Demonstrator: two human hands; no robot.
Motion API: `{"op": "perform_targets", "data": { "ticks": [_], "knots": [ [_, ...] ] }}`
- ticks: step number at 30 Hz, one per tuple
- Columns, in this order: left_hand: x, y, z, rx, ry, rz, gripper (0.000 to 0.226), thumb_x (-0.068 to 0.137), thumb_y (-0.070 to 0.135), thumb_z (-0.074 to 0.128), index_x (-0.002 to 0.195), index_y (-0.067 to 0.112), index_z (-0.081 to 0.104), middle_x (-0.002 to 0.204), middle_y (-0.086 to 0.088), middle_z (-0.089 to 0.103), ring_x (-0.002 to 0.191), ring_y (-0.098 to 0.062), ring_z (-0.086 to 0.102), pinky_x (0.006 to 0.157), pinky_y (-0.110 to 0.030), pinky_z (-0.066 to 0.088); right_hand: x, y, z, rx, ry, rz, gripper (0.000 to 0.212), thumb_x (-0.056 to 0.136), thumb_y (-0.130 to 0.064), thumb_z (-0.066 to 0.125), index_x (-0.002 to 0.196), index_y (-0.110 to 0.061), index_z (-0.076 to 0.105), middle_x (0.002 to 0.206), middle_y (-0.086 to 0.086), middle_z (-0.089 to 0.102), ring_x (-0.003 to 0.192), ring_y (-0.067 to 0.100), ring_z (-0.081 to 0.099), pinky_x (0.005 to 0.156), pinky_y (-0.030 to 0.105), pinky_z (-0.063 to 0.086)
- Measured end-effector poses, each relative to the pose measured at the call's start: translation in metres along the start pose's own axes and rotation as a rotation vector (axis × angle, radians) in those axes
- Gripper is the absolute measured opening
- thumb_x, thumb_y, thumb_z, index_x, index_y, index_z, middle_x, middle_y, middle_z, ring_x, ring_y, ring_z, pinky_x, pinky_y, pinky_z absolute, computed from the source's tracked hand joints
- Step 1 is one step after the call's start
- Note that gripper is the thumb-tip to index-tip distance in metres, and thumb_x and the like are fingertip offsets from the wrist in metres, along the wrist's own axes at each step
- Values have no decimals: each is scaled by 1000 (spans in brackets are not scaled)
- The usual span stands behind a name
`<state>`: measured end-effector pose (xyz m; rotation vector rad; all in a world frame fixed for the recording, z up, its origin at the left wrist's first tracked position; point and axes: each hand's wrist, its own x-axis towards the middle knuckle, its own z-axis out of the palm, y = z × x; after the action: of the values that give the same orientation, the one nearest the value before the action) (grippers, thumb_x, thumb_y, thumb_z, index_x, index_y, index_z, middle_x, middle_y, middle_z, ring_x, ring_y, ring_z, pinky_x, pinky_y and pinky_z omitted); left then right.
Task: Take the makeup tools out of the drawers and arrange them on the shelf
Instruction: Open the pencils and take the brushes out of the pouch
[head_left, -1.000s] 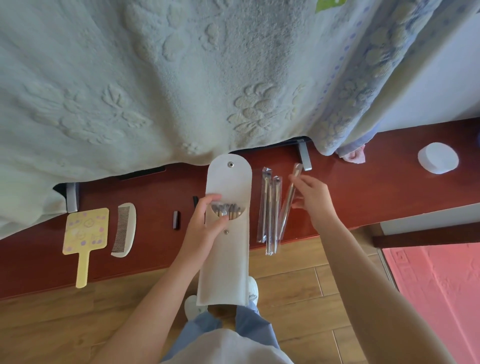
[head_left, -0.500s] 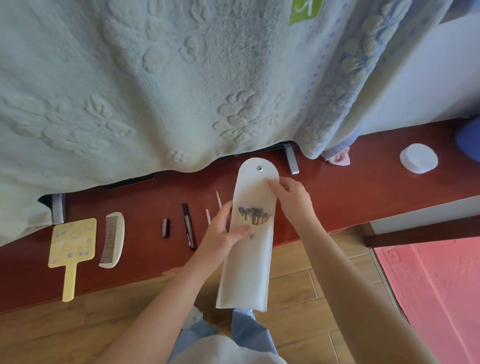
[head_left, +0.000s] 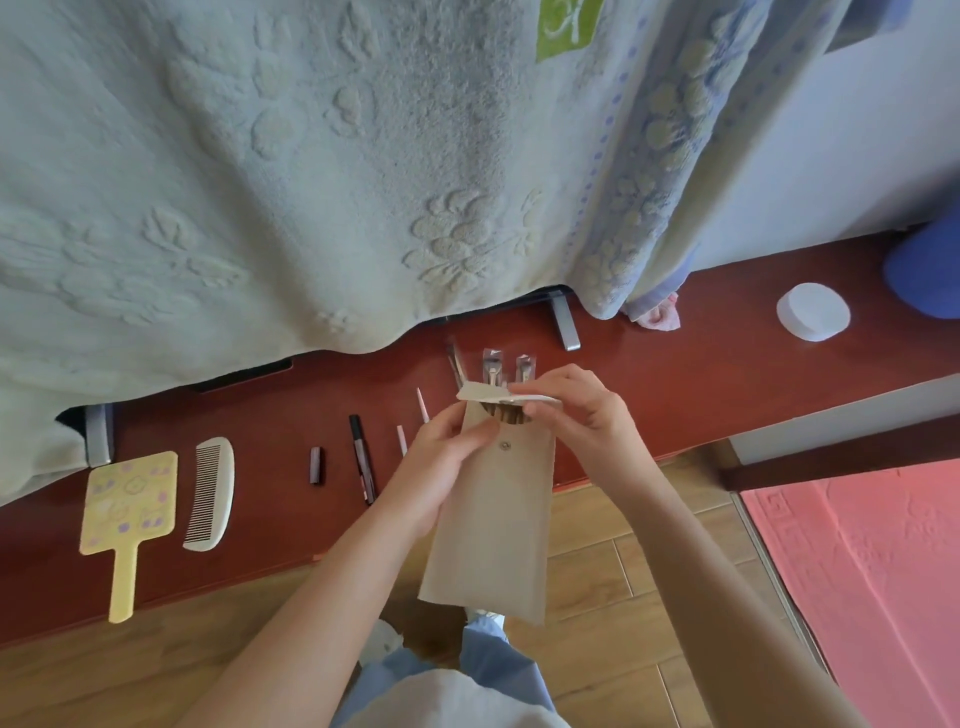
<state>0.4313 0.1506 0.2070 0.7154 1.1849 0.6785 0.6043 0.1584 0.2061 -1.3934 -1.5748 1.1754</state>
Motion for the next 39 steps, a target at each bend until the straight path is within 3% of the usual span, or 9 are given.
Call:
{"op": "perform_targets", "data": {
  "ticks": [9,13,20,23,27,29,32,34,39],
  "knots": [
    [12,22,14,6,73,61,28,86,-4,49,81,15,69,63,5,71,59,-7,67,57,-18,50,-3,3,-5,-38,-32,48,16,90,-25,59,90,-17,74,90,-20,57,101,7,49,88,20,37],
    [15,31,18,151,87,40,30,87,0,49,75,20,68,55,10,68,52,-1,63,50,-10,47,-1,5,-6,31,-5,67,14,90,-25,60,82,-29,70,89,-24,58,101,11,52,87,26,39],
    [19,30,16,270,134,-47,19,90,4,50,88,12,66,64,4,64,61,-11,61,58,-17,44,-7,7,-8,14,-37,59,13,87,-27,62,82,-31,74,93,-18,62,104,10,50,90,20,37],
    [21,26,18,307,179,-91,23,90,-4,46,101,7,64,44,10,60,41,1,55,45,-8,39,-12,6,-5,-22,-41,43,12,82,-39,60,75,-41,70,93,-17,62,102,5,47,87,11,34],
    [18,18,19,285,87,-106,35,98,-2,34,130,-10,44,93,-9,57,46,3,52,41,-2,35,-19,11,-5,-67,-21,5,29,83,-39,47,81,-30,75,93,-16,62,102,1,46,87,9,32],
    [22,17,22,202,110,-140,34,94,-4,43,128,-6,49,109,-19,61,66,-16,52,38,-8,34,-22,13,-5,-110,1,-21,36,84,-39,46,81,-19,76,93,-15,63,103,1,47,88,8,32],
    [26,18,34,187,195,-168,33,91,-9,46,122,-4,56,57,-5,70,34,-6,50,31,-7,32,-28,17,-4,-153,53,-48,39,86,-38,47,81,-13,75,94,-14,63,105,3,47,90,9,32],
    [24,13,43,130,277,-129,28,90,-7,43,109,-4,63,44,2,61,33,0,53,37,-8,38,-32,21,-5,-182,68,-41,40,87,-40,45,86,-15,76,101,-15,61,113,4,43,94,7,28],
    [27,0,60,-190,161,-71,32,95,39,46,111,18,65,104,-10,70,94,-26,67,86,-41,52,-40,31,-15,-244,61,72,31,93,-32,51,121,-37,60,147,-11,32,133,6,25,101,6,16]
  ]
}}
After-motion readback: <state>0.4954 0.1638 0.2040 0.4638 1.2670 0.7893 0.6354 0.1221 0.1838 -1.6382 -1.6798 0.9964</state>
